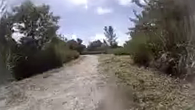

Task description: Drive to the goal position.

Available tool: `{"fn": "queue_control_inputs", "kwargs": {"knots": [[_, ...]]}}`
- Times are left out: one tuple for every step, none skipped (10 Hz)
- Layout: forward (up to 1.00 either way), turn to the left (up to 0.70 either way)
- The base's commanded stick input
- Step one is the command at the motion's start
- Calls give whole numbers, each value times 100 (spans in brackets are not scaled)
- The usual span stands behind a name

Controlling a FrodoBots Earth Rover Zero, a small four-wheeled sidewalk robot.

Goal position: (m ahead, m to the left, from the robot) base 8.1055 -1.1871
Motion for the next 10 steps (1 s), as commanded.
{"fn": "queue_control_inputs", "kwargs": {"knots": [[85, 0], [85, 0], [85, 0], [85, 0], [85, 0], [85, 0], [85, 0], [85, 0], [85, 0], [85, 0]]}}
